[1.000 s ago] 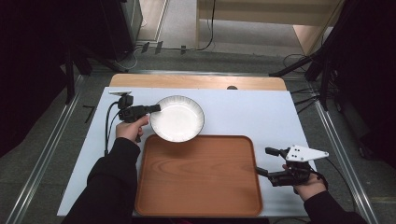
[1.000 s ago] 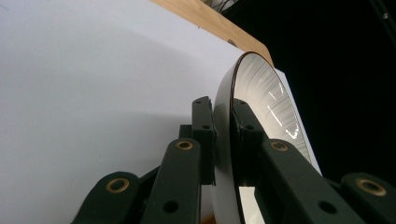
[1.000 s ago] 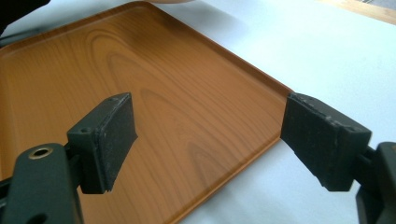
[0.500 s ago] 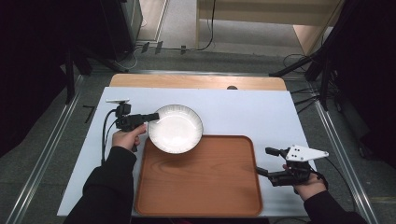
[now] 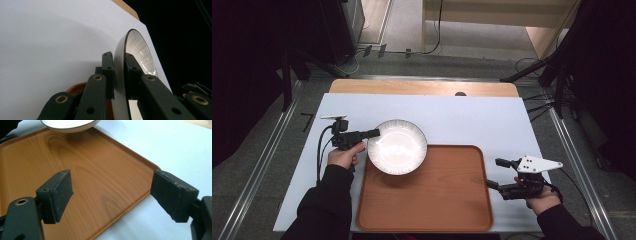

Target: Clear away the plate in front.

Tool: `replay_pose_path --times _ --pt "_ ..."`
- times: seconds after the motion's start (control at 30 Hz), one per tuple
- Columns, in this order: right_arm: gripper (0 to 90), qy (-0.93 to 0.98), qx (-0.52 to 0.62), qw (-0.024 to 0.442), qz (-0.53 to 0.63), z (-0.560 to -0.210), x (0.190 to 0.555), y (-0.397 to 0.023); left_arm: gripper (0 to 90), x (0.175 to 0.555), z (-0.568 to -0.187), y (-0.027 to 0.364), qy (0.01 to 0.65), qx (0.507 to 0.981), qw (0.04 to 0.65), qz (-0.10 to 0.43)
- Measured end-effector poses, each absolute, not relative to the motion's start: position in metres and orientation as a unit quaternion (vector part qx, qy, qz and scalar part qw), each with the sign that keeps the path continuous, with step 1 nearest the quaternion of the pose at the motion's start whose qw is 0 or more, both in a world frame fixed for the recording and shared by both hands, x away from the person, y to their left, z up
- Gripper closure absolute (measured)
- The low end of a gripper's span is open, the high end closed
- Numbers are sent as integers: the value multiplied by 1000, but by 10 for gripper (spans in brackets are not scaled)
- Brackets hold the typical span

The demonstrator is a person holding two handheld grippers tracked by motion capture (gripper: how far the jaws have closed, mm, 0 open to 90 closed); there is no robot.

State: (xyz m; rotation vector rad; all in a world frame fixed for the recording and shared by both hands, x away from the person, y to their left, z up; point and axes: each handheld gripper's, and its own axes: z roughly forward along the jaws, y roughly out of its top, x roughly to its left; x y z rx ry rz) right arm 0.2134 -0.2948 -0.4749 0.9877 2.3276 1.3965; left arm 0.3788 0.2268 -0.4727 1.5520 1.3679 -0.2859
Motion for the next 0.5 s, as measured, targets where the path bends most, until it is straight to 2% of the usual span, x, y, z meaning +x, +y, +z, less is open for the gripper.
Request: replay_pose_path --times 0.5 --pt "186 801 335 127 480 -475 214 -294 813 351 -470 214 549 655 500 -140"
